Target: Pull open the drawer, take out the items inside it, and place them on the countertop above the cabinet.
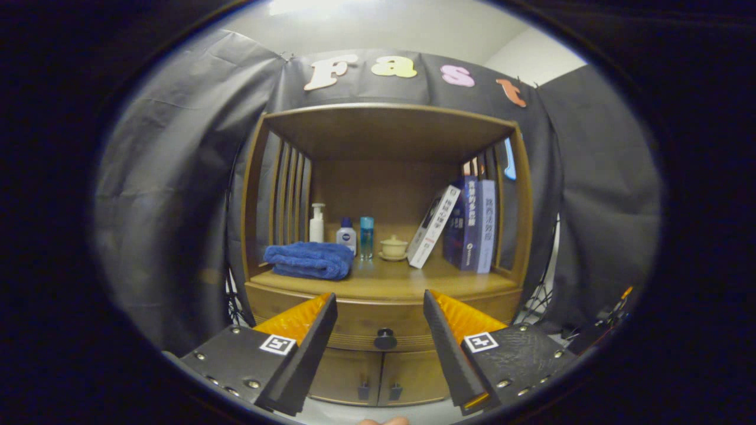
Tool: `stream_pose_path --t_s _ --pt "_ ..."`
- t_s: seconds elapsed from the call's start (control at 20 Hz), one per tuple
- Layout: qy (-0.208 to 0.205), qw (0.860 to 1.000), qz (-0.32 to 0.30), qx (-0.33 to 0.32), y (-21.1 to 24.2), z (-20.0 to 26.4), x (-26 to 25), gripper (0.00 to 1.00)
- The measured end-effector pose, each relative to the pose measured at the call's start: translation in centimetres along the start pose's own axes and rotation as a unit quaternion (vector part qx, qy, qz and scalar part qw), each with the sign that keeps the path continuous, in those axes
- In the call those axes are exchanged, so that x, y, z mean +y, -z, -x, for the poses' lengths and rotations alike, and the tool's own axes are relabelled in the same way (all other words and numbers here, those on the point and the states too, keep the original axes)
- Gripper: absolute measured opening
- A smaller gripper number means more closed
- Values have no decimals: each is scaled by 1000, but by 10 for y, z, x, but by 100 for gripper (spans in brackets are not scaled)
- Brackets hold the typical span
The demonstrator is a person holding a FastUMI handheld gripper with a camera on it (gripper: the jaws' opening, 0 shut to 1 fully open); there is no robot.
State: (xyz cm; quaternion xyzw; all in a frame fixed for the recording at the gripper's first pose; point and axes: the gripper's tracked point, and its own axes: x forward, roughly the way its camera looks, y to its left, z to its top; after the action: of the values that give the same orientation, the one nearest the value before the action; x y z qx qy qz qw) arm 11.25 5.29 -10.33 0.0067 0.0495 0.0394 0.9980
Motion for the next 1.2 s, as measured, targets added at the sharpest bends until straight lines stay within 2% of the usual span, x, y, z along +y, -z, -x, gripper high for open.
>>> stream_pose_path --t_s 0.3,0.45,0.6,0.7,0.8,0.85,0.95,1.05,1.1,1.2 --pt "2 996 -33 79 83 -66 -4 89" --pt "20 994 -36 105 110 -87 -17 87" --pt "16 992 -37 121 124 -100 -19 85" --pt "20 991 -29 132 130 -106 -24 62" --pt "18 989 -29 144 139 -108 -22 56" --pt "5 989 -37 142 142 -115 -18 52" --pt "12 989 -30 144 139 -112 -20 44" --pt "15 989 -41 140 138 -113 -20 43" --pt "17 989 -45 142 139 -112 -20 38" --pt "17 988 -38 149 139 -110 -20 38"
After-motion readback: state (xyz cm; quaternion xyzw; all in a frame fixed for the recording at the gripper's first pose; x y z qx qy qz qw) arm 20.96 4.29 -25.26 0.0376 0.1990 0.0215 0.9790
